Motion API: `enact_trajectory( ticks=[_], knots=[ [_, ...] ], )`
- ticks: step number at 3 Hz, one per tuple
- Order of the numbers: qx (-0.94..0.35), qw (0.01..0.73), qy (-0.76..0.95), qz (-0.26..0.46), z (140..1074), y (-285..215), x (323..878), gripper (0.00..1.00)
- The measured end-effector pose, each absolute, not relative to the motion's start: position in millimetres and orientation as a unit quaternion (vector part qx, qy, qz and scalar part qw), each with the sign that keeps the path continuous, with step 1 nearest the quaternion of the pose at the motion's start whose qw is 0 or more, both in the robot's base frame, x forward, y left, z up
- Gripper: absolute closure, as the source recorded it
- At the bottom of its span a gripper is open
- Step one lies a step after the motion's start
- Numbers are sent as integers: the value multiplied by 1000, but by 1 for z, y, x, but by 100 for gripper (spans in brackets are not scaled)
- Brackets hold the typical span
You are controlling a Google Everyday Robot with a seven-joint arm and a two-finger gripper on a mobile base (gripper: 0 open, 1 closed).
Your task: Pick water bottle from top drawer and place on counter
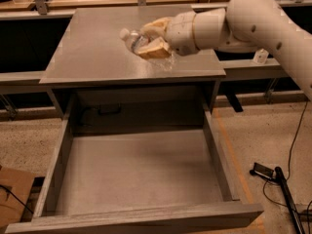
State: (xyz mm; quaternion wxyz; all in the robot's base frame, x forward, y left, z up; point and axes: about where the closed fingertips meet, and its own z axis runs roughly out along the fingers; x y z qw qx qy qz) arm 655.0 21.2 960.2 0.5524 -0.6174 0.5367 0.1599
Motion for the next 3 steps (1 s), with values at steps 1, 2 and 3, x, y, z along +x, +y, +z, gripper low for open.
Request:
enact_trajectory(
  ticks=[1, 2, 3],
  knots=[
    [-675, 551, 479, 109, 984, 49, 694, 100],
    [-707, 559, 425, 86, 999, 85, 726, 100],
    [-712, 557, 418, 94, 974, 106, 751, 82]
  ],
)
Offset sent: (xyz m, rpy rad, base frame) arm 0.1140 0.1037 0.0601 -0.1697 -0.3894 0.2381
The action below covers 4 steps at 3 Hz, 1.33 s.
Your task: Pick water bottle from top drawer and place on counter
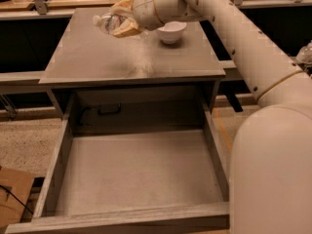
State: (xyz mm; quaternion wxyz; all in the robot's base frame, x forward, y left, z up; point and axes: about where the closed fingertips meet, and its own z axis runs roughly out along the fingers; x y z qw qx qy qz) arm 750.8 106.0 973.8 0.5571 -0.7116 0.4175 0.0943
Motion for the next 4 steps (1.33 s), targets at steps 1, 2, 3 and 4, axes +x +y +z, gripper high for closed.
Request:
enact_trajectory(
  ticks=[1, 2, 3, 4],
  knots=[
    [-705, 548, 435, 112, 926, 118, 768, 59],
    [-694, 548, 451, 121, 893, 123, 778, 36],
    [-686, 552, 457, 127, 877, 131, 782, 13],
    [-686, 552, 456, 129, 875, 134, 782, 0]
  ],
)
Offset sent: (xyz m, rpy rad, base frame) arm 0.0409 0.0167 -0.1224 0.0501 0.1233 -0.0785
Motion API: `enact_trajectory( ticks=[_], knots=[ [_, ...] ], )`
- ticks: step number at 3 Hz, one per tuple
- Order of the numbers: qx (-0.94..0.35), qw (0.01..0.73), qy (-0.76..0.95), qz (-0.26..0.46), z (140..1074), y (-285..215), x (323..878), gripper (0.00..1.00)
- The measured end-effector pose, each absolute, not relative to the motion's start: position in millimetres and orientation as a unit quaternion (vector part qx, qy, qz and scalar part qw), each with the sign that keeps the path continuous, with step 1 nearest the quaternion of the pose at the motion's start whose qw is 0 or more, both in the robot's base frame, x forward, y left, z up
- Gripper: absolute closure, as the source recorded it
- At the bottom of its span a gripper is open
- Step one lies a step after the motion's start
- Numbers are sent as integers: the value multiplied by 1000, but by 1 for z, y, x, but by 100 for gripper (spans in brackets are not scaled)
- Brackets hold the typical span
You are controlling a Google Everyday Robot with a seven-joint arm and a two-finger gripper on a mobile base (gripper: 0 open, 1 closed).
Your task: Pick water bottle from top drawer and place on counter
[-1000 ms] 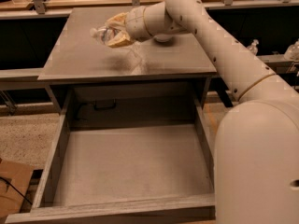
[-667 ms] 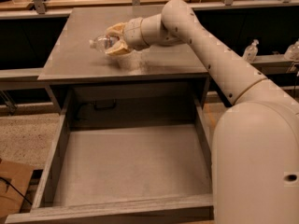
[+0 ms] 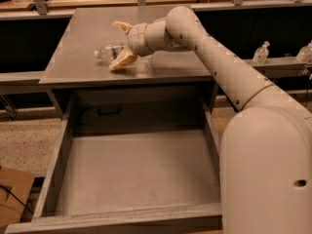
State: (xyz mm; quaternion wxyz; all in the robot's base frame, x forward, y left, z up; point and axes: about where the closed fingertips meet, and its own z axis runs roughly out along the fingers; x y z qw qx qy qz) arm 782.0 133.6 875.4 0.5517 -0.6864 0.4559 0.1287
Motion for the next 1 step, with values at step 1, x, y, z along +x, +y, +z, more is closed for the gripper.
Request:
enact_trajectory(
  ticks=[1],
  knots=[
    [-686, 552, 456, 129, 875, 134, 782, 0]
  ],
)
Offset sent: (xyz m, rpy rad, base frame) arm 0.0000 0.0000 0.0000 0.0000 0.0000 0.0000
